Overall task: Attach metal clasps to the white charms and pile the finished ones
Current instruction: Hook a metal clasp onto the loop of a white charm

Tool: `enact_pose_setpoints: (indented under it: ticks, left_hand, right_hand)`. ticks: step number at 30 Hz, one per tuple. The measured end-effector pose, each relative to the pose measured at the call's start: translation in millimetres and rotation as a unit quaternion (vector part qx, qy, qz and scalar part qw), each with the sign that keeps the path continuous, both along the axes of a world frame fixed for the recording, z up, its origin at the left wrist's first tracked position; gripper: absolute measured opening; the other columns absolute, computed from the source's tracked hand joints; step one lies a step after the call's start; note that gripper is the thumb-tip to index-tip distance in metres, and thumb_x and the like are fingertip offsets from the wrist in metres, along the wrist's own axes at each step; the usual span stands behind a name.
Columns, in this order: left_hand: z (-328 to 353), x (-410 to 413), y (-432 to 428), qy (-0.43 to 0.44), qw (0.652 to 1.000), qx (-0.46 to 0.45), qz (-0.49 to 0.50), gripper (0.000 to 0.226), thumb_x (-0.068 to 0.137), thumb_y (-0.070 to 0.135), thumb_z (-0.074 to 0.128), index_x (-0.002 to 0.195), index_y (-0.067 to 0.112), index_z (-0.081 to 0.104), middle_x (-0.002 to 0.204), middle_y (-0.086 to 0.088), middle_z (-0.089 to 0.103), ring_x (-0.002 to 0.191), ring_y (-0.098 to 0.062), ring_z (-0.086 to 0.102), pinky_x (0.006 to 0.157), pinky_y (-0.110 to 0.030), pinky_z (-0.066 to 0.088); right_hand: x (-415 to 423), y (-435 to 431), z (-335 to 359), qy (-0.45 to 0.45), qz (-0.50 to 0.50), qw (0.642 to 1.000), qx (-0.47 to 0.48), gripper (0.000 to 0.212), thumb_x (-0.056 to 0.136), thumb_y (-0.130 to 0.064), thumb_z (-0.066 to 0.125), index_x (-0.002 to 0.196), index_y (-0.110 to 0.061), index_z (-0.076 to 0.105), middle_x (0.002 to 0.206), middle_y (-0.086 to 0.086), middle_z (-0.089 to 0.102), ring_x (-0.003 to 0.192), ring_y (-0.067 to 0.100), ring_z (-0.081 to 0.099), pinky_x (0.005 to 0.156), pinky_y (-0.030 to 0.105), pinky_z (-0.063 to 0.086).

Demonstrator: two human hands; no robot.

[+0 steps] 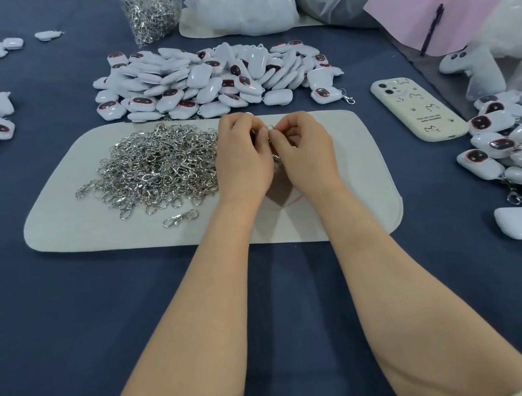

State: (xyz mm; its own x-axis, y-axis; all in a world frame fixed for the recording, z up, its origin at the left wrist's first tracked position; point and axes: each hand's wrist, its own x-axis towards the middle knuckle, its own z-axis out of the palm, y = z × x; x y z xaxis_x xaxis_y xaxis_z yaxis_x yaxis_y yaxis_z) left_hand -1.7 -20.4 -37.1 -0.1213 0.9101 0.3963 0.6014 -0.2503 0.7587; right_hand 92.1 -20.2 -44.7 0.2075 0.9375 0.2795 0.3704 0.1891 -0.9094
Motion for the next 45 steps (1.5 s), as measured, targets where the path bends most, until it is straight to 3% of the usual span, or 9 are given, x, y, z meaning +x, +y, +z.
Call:
enact_pose_setpoints:
  ticks: [4, 13, 16, 23, 26, 29, 35, 40, 45]
  left_hand:
    - [-0.9, 1.5, -0.1, -0.003, 1.000, 0.006, 0.002, 0.011, 0.091, 0.005, 0.052, 0.094, 0.002, 0.061, 0.108, -0.010, 0.050, 0.083, -0.012, 0.044, 0.074, -0.014, 0.033]
    - [-2.3, -0.7, 2.2, -0.019, 1.000, -0.018, 0.012, 0.011, 0.092, 0.008, 0.052, 0.093, 0.004, 0.062, 0.099, -0.002, 0.046, 0.083, -0.013, 0.045, 0.072, -0.013, 0.032]
    - [-1.9, -1.9, 2.5, -0.025, 0.999, -0.023, 0.007, 0.010, 0.092, 0.008, 0.053, 0.093, 0.005, 0.062, 0.097, -0.002, 0.047, 0.083, -0.013, 0.046, 0.075, -0.016, 0.034]
    - [0.5, -5.2, 5.3, -0.054, 0.997, -0.057, -0.020, 0.008, 0.090, 0.013, 0.056, 0.089, 0.012, 0.064, 0.092, -0.008, 0.065, 0.080, -0.018, 0.056, 0.072, -0.023, 0.039]
    - [3.9, -7.2, 2.7, -0.103, 0.991, -0.064, -0.051, 0.013, 0.091, 0.012, 0.053, 0.099, 0.016, 0.062, 0.085, 0.005, 0.059, 0.076, -0.020, 0.057, 0.073, -0.028, 0.046]
    - [6.4, -10.0, 0.7, -0.150, 0.984, -0.071, -0.070, 0.027, 0.089, 0.013, 0.052, 0.114, 0.022, 0.052, 0.092, 0.018, 0.052, 0.078, -0.020, 0.058, 0.081, -0.035, 0.051]
    - [4.7, -7.5, 1.3, -0.164, 0.975, -0.124, -0.084, 0.021, 0.085, 0.013, 0.055, 0.102, 0.025, 0.052, 0.089, 0.003, 0.058, 0.079, -0.023, 0.055, 0.079, -0.043, 0.050]
    - [2.1, -9.7, 2.3, -0.150, 0.977, -0.127, -0.085, 0.021, 0.085, 0.012, 0.055, 0.102, 0.024, 0.052, 0.082, 0.004, 0.055, 0.078, -0.021, 0.056, 0.086, -0.048, 0.053]
    - [1.2, -9.1, 2.9, -0.172, 0.974, -0.126, -0.072, 0.021, 0.086, 0.011, 0.053, 0.102, 0.025, 0.052, 0.078, 0.005, 0.054, 0.069, -0.019, 0.053, 0.080, -0.051, 0.055]
  right_hand:
    - [-1.4, 0.9, 0.0, 0.002, -0.005, 1.000, -0.004, 0.009, 0.087, -0.009, 0.059, 0.085, -0.016, 0.054, 0.075, -0.011, 0.058, 0.074, 0.008, 0.057, 0.072, 0.020, 0.048]
    - [-3.8, -2.8, 1.2, -0.056, 0.013, 0.998, 0.016, 0.009, 0.090, -0.008, 0.055, 0.088, -0.015, 0.050, 0.076, -0.010, 0.054, 0.069, 0.005, 0.050, 0.064, 0.010, 0.039]
    - [-4.7, -5.1, 2.6, -0.082, 0.017, 0.996, 0.035, 0.011, 0.090, -0.006, 0.053, 0.088, -0.014, 0.047, 0.080, -0.001, 0.056, 0.072, 0.015, 0.051, 0.062, 0.016, 0.037]
    - [-3.6, -6.0, 3.7, -0.107, 0.009, 0.994, 0.037, 0.010, 0.090, -0.003, 0.050, 0.088, -0.013, 0.046, 0.082, 0.006, 0.059, 0.075, 0.021, 0.053, 0.065, 0.025, 0.038]
    - [-0.6, -4.9, 2.6, -0.091, -0.021, 0.995, 0.034, 0.006, 0.091, -0.005, 0.050, 0.090, -0.010, 0.049, 0.082, 0.004, 0.057, 0.075, 0.020, 0.053, 0.065, 0.023, 0.037]
    - [1.2, -3.7, 1.9, -0.081, -0.041, 0.995, 0.032, 0.006, 0.092, -0.006, 0.049, 0.089, -0.012, 0.048, 0.081, 0.003, 0.056, 0.074, 0.020, 0.050, 0.066, 0.025, 0.038]
    - [-0.4, -3.8, 1.3, -0.091, -0.037, 0.995, 0.028, 0.009, 0.091, -0.005, 0.049, 0.087, -0.013, 0.046, 0.080, 0.003, 0.056, 0.074, 0.022, 0.053, 0.067, 0.029, 0.042]
    - [-0.7, -3.5, 0.2, -0.109, -0.027, 0.993, 0.038, 0.004, 0.091, -0.003, 0.049, 0.093, -0.004, 0.052, 0.083, 0.003, 0.055, 0.076, 0.020, 0.051, 0.066, 0.024, 0.037]
    - [-1.1, -3.3, -0.3, -0.127, -0.014, 0.991, 0.030, 0.011, 0.091, -0.001, 0.048, 0.088, -0.012, 0.047, 0.083, 0.003, 0.054, 0.077, 0.021, 0.049, 0.065, 0.025, 0.033]
